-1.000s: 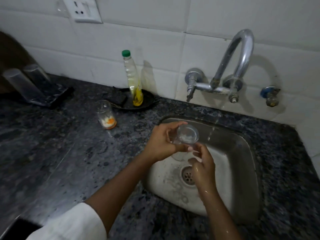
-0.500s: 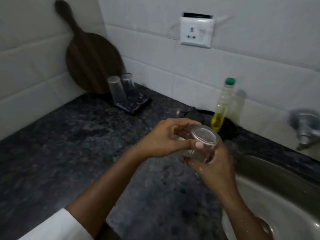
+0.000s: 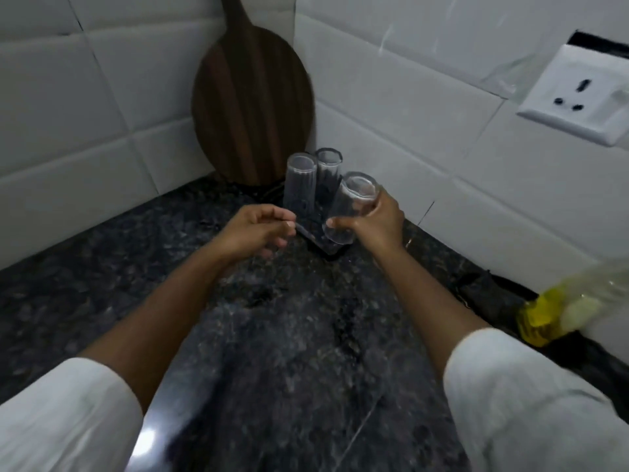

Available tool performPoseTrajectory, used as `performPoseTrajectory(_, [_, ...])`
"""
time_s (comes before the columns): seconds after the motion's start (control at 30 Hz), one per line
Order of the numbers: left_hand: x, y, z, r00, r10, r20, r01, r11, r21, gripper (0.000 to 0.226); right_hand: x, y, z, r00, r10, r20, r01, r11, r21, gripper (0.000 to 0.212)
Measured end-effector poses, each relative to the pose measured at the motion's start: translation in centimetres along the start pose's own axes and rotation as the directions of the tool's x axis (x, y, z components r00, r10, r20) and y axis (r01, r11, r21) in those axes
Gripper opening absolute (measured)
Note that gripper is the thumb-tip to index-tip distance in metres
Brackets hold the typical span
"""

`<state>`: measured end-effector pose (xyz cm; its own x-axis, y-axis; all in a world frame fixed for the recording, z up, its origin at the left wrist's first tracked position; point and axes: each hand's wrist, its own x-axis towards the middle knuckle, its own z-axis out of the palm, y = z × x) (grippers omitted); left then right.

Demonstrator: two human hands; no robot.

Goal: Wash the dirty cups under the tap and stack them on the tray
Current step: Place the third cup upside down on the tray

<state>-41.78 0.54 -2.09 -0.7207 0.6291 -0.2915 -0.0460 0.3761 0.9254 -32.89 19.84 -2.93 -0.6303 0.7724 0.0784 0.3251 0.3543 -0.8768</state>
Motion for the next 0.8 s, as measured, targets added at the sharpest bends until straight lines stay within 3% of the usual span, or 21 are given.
performPoseTrajectory(0.3, [3.6,-1.7,-1.8,1.000,-0.015,-0.022,0.013,0.998,-0.059,0.017,5.1,2.2,6.6,0.997,-0.071,0.026,0.074,0.985,-0.158,0.084])
performPoseTrajectory(0.67, [3.9,-1.1,-1.1,1.000,-0.011,-0.020,0.010,0.998,-0.056,0.023,4.5,2.5,6.2,0.991,-0.029,0.128,0.053,0.981,-0.189,0.081])
performPoseTrajectory(0.8, [3.2,0.4,0.8,1.000,-0.001,0.012,0.001,0.999,-0.043,0.022,3.6,2.0,3.4,0.987,0.081,0.141,-0.065,0.991,-0.116,0.080])
